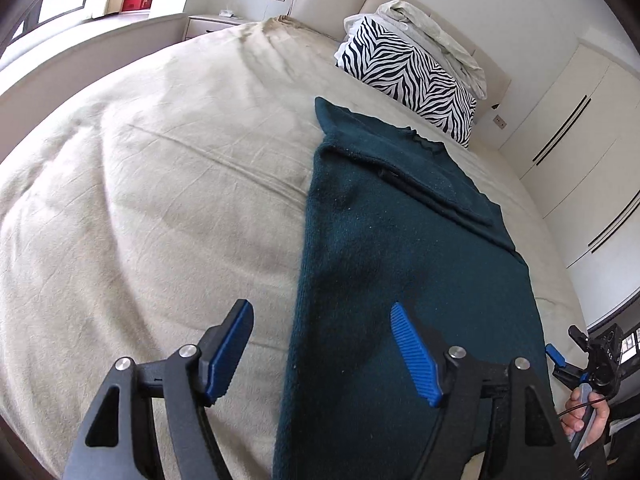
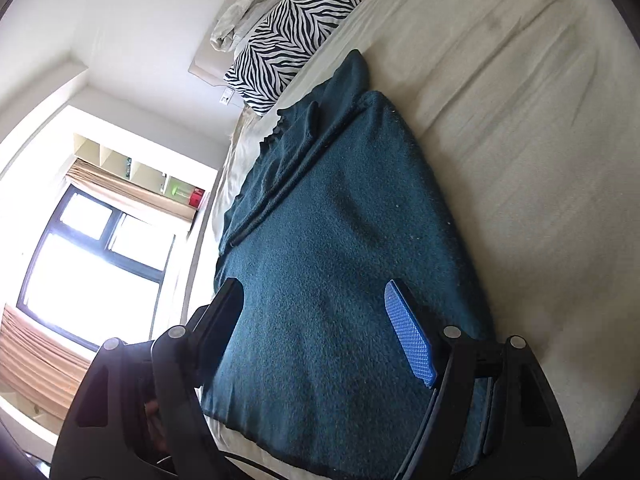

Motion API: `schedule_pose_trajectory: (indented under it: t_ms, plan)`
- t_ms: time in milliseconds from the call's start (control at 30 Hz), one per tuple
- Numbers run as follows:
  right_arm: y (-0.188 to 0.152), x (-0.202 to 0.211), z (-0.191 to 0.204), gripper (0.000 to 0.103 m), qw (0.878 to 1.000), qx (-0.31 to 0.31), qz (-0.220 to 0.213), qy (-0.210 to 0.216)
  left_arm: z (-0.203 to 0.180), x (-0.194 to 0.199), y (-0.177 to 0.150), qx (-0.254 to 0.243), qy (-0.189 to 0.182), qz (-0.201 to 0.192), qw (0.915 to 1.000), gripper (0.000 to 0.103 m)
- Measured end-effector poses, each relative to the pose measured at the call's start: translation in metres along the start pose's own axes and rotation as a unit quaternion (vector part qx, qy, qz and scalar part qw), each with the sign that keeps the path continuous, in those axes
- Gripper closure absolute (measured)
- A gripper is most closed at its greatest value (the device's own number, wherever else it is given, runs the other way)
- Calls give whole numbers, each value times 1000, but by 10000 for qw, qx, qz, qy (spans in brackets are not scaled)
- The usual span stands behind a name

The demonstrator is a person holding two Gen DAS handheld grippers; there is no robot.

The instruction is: Fold small clothes

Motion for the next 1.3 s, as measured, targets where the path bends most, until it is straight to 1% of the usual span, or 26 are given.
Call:
schedule_pose_trajectory:
  t_ms: [67,133,200,267,333,433,567,700,833,900,967,1100,1233,1300]
  plan:
    - [-7,15,-8,30,9987,208,48,-462,12,7,-10,33,155,36,9999,29]
    - [-16,26,-19,30,9955,324,158,-874,21,9,-19,90,211,118,9997,29]
    - [-25,37,-32,30,9938,292,235,-1044,31,10,-30,133,347,187,9991,29]
    - [-33,42,-37,30,9939,243,276,-1036,38,10,-40,179,338,287,9989,29]
    - [-39,44,-38,30,9935,294,324,-1052,38,12,-46,85,360,282,9989,29]
    - [-43,42,-32,30,9925,408,388,-1081,33,10,-50,-55,392,348,9986,29]
    - [-43,33,-20,30,9928,473,496,-979,28,7,-54,-179,448,411,9980,31]
    - [-48,33,-16,30,9918,549,593,-989,26,6,-61,-318,592,543,9963,43]
    - [-52,37,-16,31,9909,579,682,-1005,29,8,-63,-342,616,636,9955,48]
    - [-54,38,-15,31,9903,611,725,-1017,30,9,-64,-350,653,682,9949,54]
    - [-57,40,-14,31,9894,655,785,-1029,29,9,-67,-401,696,752,9939,56]
    - [-59,41,-12,31,9885,682,891,-1015,25,10,-76,-471,732,941,9917,57]
    - [-59,43,-11,32,9887,618,942,-986,22,11,-82,-413,624,1086,9913,58]
    - [-60,44,-13,36,9882,583,992,-1009,22,10,-84,-402,617,1111,9911,70]
Point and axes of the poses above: each gripper's, at about its wrist camera, not at the fingertips, and x roughly against the way its jaws point, z to its left, y to its top, the point moved 8 cm from there along -x, roughly the way its jaws point, and after that the axes turned 14 degrees about x, right-handed, at the moved point
